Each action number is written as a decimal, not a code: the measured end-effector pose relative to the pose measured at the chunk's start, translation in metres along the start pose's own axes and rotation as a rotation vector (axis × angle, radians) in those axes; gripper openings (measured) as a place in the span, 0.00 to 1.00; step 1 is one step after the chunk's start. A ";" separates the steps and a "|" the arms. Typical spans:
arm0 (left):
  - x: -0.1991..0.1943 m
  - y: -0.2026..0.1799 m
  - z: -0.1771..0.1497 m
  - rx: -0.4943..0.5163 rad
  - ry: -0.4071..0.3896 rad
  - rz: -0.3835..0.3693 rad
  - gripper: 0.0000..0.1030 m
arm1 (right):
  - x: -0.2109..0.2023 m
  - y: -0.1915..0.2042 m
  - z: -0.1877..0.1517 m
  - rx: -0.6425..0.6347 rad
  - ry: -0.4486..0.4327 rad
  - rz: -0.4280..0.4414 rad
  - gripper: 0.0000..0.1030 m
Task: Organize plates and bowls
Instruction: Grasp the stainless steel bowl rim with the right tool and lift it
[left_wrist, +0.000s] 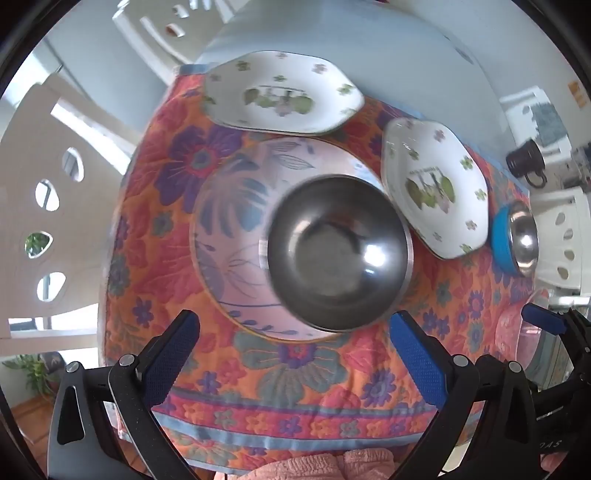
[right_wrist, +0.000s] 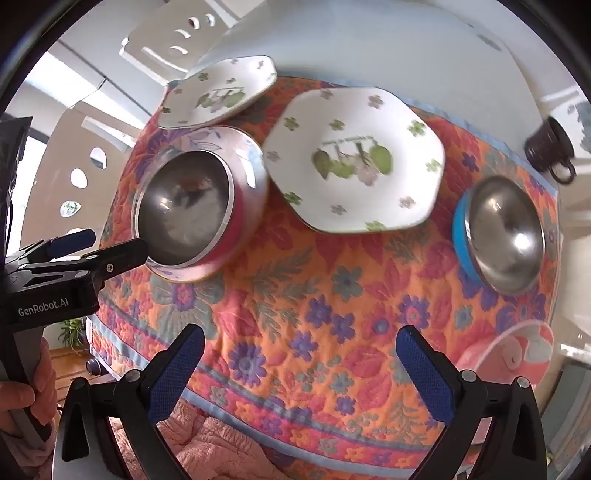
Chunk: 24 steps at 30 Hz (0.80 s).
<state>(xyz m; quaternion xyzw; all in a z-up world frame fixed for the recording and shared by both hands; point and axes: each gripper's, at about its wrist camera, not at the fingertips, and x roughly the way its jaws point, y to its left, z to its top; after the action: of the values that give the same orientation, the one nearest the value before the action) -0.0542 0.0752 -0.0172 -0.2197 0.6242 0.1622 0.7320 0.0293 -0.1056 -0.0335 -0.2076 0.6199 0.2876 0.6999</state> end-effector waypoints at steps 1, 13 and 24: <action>0.001 0.007 0.002 -0.007 -0.003 -0.003 0.99 | 0.001 0.004 0.005 -0.014 -0.006 0.001 1.00; 0.052 0.027 0.020 0.066 0.042 -0.024 0.95 | 0.062 0.036 0.071 -0.052 -0.017 0.018 0.96; 0.083 0.014 0.032 0.098 0.091 -0.034 0.55 | 0.095 0.039 0.072 0.018 0.036 0.127 0.48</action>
<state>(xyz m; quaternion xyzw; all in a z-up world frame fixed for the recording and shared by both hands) -0.0208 0.1010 -0.0970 -0.2013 0.6602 0.1090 0.7154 0.0639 -0.0162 -0.1146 -0.1667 0.6469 0.3220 0.6708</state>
